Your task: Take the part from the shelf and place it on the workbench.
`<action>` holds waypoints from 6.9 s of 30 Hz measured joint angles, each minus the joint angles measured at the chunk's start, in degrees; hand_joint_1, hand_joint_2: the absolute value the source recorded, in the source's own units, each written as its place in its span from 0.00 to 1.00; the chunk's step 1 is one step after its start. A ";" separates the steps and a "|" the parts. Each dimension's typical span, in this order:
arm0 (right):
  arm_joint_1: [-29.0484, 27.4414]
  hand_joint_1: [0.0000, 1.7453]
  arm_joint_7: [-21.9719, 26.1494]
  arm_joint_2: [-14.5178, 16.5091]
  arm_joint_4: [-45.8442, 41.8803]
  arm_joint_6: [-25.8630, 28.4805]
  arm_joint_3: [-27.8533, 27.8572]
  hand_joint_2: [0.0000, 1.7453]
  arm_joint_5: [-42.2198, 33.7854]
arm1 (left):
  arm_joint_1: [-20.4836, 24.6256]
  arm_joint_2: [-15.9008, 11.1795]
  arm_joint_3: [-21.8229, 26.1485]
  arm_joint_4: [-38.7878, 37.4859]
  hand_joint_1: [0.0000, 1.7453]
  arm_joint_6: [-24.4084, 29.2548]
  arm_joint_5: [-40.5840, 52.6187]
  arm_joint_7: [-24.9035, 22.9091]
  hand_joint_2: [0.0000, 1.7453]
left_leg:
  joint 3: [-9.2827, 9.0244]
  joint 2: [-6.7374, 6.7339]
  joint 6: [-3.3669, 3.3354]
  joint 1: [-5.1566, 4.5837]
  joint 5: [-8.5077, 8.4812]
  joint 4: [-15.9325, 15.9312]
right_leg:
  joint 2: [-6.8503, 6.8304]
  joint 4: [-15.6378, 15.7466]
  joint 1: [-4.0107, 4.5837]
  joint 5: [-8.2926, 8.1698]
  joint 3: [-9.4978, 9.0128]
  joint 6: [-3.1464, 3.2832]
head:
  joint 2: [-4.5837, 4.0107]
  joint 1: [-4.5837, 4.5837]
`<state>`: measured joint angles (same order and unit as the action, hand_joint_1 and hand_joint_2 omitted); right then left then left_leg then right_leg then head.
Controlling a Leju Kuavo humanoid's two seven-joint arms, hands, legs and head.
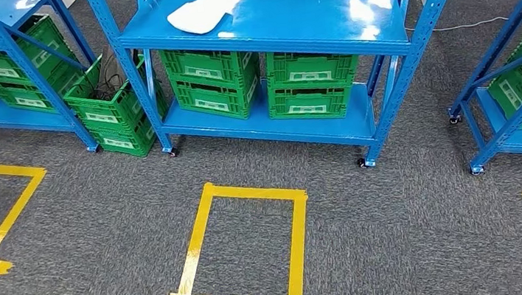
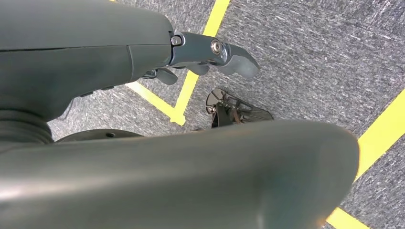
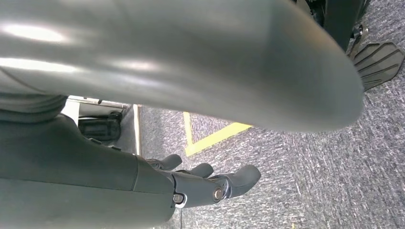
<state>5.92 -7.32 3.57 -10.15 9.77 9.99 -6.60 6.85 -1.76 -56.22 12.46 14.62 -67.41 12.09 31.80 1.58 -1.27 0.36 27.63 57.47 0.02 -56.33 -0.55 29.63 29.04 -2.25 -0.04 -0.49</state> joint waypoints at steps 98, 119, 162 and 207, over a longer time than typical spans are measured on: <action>-0.09 0.00 0.21 -0.23 -0.23 1.11 0.00 0.00 -2.78 | -0.10 0.45 0.03 0.23 0.00 -0.15 -0.50 0.66 0.00 | -0.41 -1.42 -0.76 0.48 1.23 0.78 | 0.48 -15.58 -0.20 8.29 6.42 -0.67 | 0.00 -0.81; -0.45 0.00 -0.39 -0.41 -0.22 1.03 -0.02 0.00 -2.87 | -0.13 0.55 0.02 0.29 0.00 -0.07 -0.61 -0.03 0.00 | 3.73 -1.62 2.12 0.92 0.58 5.07 | 0.57 0.07 0.33 0.38 -0.96 2.12 | 0.00 0.66; -0.27 0.00 -0.87 -0.37 -0.30 1.20 -0.02 0.00 -3.08 | -0.13 0.26 0.02 0.23 0.00 -0.19 -0.56 -0.03 0.00 | -0.60 -1.25 -0.96 0.50 0.83 0.19 | 0.39 -17.33 0.23 6.42 10.06 -0.58 | 0.00 -1.27; -0.23 0.00 -3.29 -0.28 -0.30 -0.18 -0.17 0.00 -4.67 | 0.02 0.56 -0.02 0.26 0.00 -1.24 -0.42 -2.07 0.75 | -1.48 -1.18 0.34 0.38 1.51 0.22 | 0.51 -1.78 0.78 -2.54 3.39 1.13 | 0.00 -0.90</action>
<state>5.69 -10.61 3.29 -10.45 9.59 9.81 -11.27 6.87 -1.20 -56.24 12.72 13.38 -67.82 10.02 30.32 0.40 -0.93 0.74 29.14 57.69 0.53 -58.11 0.24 27.09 32.42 -1.12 -0.04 -1.39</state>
